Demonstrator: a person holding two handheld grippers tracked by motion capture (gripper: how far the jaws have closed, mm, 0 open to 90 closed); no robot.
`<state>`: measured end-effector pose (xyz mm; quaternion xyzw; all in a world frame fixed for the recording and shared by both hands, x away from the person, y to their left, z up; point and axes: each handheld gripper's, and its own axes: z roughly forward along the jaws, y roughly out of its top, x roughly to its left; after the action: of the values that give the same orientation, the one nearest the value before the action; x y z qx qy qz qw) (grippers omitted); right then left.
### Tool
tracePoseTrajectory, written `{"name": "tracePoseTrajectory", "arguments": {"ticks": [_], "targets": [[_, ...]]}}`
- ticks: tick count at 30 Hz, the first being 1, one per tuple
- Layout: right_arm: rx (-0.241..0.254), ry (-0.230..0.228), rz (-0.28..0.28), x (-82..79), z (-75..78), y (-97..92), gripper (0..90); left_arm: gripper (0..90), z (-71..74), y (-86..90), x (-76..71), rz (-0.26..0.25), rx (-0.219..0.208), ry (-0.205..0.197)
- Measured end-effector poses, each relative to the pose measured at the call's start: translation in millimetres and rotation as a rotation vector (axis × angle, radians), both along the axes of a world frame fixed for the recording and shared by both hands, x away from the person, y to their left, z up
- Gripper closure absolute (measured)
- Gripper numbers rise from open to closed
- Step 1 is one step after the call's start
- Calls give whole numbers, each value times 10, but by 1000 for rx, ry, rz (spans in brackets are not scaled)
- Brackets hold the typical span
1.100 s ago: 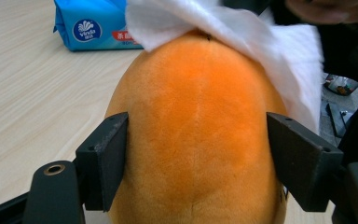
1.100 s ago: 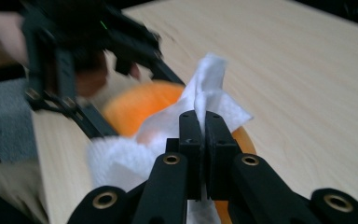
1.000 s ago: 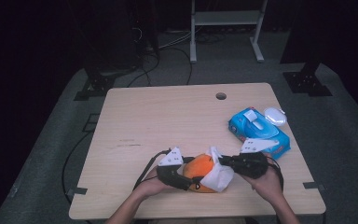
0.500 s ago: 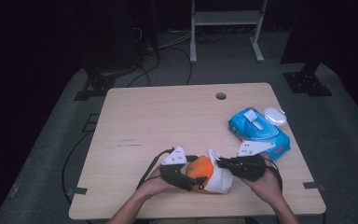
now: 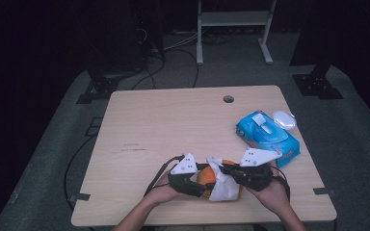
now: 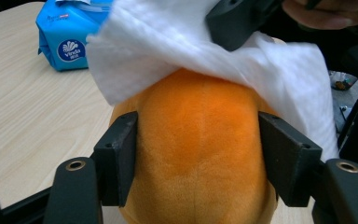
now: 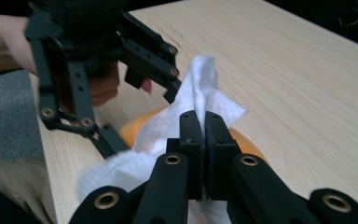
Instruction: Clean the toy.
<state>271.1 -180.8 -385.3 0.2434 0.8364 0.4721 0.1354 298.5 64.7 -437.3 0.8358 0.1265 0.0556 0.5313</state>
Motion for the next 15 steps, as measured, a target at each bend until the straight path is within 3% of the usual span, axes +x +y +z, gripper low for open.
{"name": "tracePoseTrajectory", "arguments": {"ticks": [3, 6, 9, 12, 15], "targets": [[21, 28, -33, 82, -56, -131, 870, 334, -17, 18, 29, 9, -8, 21], [36, 30, -62, 83, -27, -180, 870, 336, 12, -30, 8, 10, 0, -1], [60, 24, -25, 15, 31, -88, 869, 337, 20, -67, -31, 1, 9, -22], [32, 11, -8, -14, 41, 0, 869, 336, 22, -82, -49, -7, 18, -34], [-12, 31, -18, 41, -9, -25, 868, 275, -2, -53, -11, 8, -2, -6]]}}
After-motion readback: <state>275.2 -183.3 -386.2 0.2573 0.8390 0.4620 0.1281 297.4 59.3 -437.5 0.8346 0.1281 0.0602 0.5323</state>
